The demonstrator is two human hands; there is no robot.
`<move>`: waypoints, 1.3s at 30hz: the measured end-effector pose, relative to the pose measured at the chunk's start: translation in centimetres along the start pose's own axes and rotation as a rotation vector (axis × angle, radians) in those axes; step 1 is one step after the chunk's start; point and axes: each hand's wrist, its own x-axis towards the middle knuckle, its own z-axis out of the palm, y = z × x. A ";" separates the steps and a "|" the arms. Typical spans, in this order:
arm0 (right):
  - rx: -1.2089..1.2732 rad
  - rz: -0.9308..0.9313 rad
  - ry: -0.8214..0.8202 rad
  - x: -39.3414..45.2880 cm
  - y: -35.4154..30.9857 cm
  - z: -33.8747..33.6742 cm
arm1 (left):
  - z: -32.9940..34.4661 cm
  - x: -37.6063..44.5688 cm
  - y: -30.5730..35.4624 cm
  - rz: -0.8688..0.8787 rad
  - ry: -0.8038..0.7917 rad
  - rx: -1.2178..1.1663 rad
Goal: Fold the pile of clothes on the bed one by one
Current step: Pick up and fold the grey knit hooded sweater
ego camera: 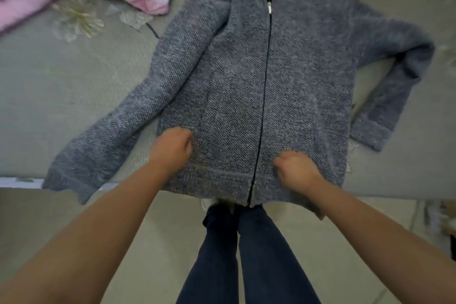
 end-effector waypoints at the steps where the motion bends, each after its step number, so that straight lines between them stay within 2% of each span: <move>1: 0.038 -0.006 0.062 1.3 -0.1 -1.0 | -0.6 0.5 -0.5 -0.054 0.109 -0.018; 3: 0.105 -0.016 0.178 4.0 -0.2 -2.8 | -1.5 1.7 -1.5 -0.135 0.239 -0.040; 5: 0.138 -0.032 0.252 6.7 0.1 -4.4 | -2.1 3.2 -2.1 -0.195 0.294 -0.039; 11: 0.248 -0.021 0.356 13.1 1.8 -9.2 | -3.9 8.1 -3.2 -0.439 0.249 -0.076; 14: 0.274 -0.029 0.425 15.9 2.5 -11.7 | -4.4 10.3 -3.8 -0.448 0.246 -0.164; 17: 0.232 -0.029 0.472 19.0 2.3 -13.8 | -5.0 11.4 -5.4 -0.423 0.371 -0.316; 21: 0.119 0.022 0.364 23.6 0.0 -16.4 | -9.1 11.8 -10.5 -0.476 0.647 -0.309; 25: 0.173 0.002 0.179 27.4 -4.0 -17.7 | -14.4 13.6 -16.8 -0.458 0.746 -0.162; 27: 0.190 0.045 0.075 28.8 -5.5 -17.7 | -15.3 14.3 -18.2 -0.443 0.663 -0.117; 30: 0.105 0.094 -0.055 29.9 -6.5 -17.8 | -13.2 14.6 -19.3 -0.469 0.279 -0.108; 31: 0.097 0.100 -0.071 30.0 -6.5 -18.0 | -12.2 14.2 -19.6 -0.453 0.208 -0.151; 34: 0.120 0.104 -0.126 29.7 -6.4 -19.0 | -9.8 11.6 -20.7 -0.459 0.163 -0.281; 36: 0.117 0.095 -0.134 29.4 -6.5 -19.7 | -8.5 9.6 -21.5 -0.508 0.149 -0.261; 37: 0.107 0.094 -0.104 29.2 -6.7 -20.0 | -7.9 8.6 -21.7 -0.525 0.150 -0.223; 39: 0.133 0.110 0.072 29.0 -7.4 -20.3 | -6.9 7.3 -22.1 -0.511 0.163 -0.183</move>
